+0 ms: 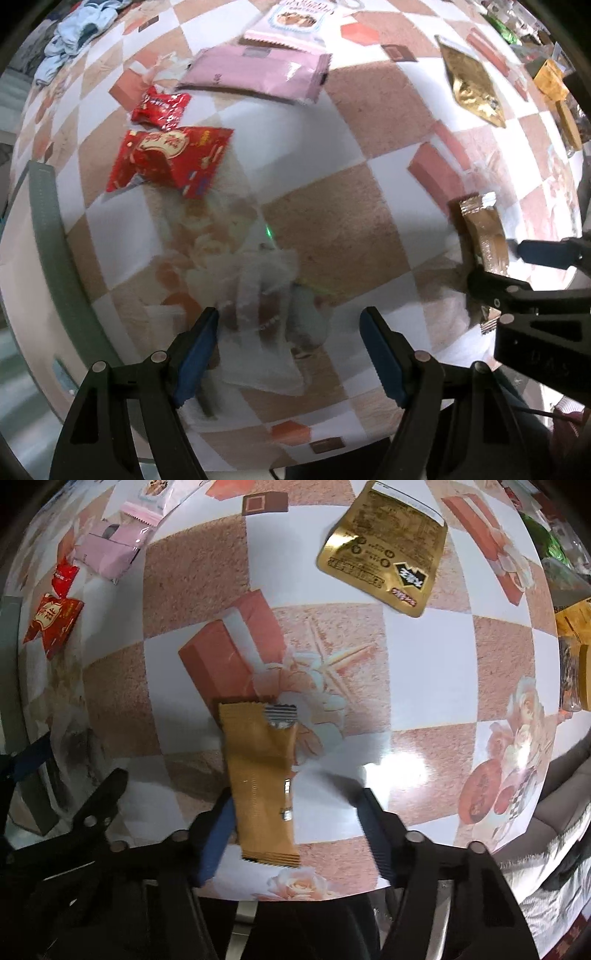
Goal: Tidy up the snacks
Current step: 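Grasp the tan bar packet with the right tool while the left grasps the clear packet, then carry the tan bar packet and clear packet over the white tray, then open both tools to release the tan bar and clear packet into the tray, then move both tools away from the tray back toward the snacks, then grasp the gold foil packet with the right tool while the left grasps the clear dark-stick packet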
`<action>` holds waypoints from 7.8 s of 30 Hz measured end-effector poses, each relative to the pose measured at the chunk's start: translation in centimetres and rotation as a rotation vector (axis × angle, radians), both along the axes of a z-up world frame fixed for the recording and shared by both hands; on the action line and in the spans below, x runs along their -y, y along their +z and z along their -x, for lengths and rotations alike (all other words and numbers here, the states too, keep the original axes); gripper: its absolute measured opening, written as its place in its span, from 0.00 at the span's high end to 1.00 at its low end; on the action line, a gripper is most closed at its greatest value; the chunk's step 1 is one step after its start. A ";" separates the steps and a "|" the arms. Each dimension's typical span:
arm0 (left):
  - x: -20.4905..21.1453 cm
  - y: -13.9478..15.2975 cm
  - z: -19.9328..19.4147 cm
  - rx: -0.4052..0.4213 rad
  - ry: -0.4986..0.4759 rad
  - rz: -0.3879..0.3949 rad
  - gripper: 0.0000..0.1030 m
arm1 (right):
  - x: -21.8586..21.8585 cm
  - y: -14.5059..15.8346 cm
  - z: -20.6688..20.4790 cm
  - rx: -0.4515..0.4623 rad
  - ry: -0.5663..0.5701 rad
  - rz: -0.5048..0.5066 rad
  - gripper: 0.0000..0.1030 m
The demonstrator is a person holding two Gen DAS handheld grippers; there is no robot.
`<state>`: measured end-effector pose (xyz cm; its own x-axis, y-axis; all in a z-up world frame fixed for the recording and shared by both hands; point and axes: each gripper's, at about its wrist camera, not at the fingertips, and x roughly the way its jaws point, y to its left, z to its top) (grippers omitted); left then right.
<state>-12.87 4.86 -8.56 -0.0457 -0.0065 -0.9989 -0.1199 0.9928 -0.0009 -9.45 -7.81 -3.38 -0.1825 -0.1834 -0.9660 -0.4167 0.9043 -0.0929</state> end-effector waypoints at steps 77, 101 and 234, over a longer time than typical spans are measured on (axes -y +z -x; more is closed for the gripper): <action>-10.1 9.4 6.8 0.136 0.278 0.041 0.67 | -2.8 13.5 -5.9 0.021 0.148 -0.167 0.72; -12.9 9.3 9.5 0.144 0.354 0.036 0.67 | -7.0 12.2 -3.5 0.010 0.222 -0.165 0.72; -15.0 5.6 13.9 0.008 0.419 -0.035 0.22 | -13.2 -4.0 8.4 -0.100 0.131 0.067 0.00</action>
<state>-26.82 19.82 -2.92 -0.0383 0.0113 -0.9992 -0.5135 0.8576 0.0294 -17.81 5.40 -7.39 -0.2475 -0.2751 -0.9290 -0.5404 0.8351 -0.1033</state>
